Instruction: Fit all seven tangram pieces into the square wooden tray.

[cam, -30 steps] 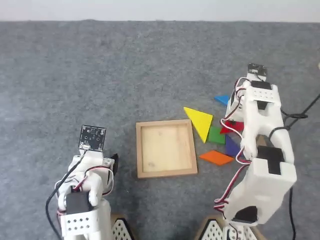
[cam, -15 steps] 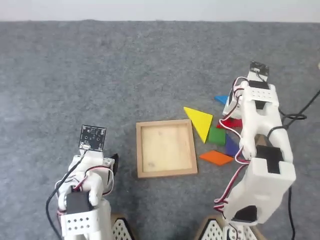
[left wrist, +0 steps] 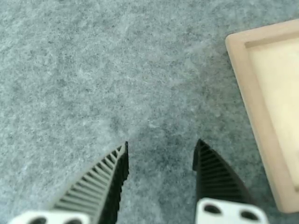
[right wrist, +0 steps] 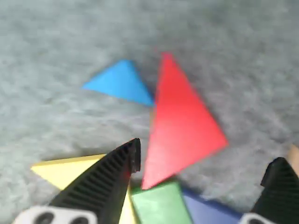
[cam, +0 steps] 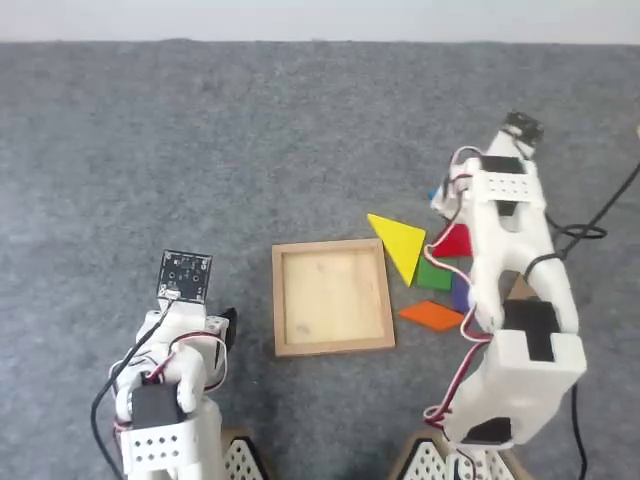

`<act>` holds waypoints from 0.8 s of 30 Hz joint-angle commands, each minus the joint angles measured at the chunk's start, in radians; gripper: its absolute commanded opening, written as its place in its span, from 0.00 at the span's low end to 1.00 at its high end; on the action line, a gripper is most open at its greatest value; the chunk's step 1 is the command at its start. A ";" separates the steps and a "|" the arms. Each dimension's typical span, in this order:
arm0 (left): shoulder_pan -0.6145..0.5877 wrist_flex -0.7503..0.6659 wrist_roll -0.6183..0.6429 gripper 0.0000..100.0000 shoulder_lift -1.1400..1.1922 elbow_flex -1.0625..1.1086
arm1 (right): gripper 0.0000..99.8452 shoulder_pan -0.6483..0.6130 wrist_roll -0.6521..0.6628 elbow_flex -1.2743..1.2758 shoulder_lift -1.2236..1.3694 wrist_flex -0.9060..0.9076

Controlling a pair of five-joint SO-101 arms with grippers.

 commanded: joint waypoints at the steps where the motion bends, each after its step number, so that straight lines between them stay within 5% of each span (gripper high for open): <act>1: 0.000 0.005 -0.008 0.22 -0.020 -0.008 | 0.41 -0.058 -0.015 -0.020 -0.016 -0.056; 16: 0.002 0.005 -0.008 0.22 -0.020 -0.008 | 0.40 0.018 -0.015 -0.157 0.236 -0.013; 24: 0.002 0.005 -0.008 0.22 -0.020 -0.008 | 0.13 0.012 -0.015 -0.230 0.289 0.031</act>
